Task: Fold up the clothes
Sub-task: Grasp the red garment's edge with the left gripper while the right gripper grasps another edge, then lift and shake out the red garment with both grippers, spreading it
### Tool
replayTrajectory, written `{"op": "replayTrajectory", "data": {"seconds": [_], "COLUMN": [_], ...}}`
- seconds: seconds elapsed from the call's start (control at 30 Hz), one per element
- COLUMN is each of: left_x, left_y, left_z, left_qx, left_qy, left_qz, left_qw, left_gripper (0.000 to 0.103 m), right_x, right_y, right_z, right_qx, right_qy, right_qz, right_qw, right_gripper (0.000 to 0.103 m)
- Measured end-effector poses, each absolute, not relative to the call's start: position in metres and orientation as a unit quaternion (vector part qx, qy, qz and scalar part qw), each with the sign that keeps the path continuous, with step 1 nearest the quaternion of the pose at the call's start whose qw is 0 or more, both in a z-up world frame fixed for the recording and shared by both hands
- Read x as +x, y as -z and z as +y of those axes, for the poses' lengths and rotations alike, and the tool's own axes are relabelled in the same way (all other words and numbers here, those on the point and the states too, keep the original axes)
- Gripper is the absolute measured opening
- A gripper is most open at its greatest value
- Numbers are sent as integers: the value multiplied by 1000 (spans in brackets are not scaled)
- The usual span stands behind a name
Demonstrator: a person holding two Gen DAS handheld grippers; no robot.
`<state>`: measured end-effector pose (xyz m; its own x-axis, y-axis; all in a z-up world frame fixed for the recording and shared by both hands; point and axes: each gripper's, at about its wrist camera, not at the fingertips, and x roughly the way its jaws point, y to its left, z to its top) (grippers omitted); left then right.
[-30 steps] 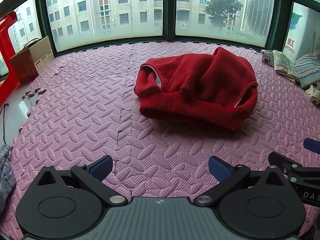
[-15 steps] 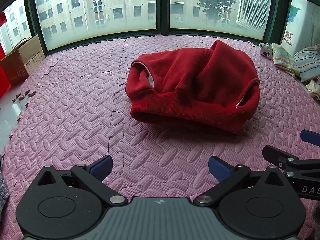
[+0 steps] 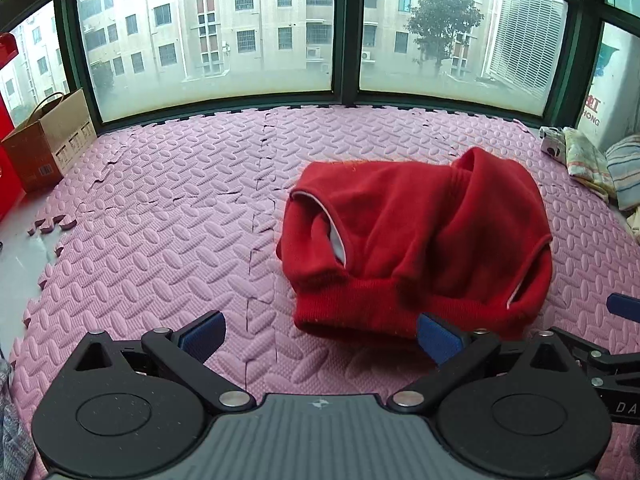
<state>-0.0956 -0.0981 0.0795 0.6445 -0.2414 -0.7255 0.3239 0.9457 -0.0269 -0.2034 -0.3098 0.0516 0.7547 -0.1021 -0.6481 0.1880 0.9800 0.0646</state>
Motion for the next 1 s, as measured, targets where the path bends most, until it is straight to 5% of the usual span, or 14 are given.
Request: {"op": "replayTrajectory", "data": {"seconds": [0.23,0.57,0.87,1.0], "left_x": [-51,-13,-11,-20], "left_y": [-80,-51,-52,-63], "left_z": [-92,-80,-73,-70], "left_qx": [16,-50,-107,-112], "left_qy": [153,187,240,251], "left_qz": [402,459,479,469], "left_qw": [903,867,838,839], "left_gripper": [102,83,30,22], "right_x": [-176,-154,-155,-160], "right_y": [-51,-37,-30,-39], "right_z": [-322,-341,-349,-348], "right_qx": [87,149,220,225], "right_qy": [68,39,9,1], "right_qz": [352,368,367,355], "right_qw": [930,917,904,907], "right_gripper": [92,78,41,23]}}
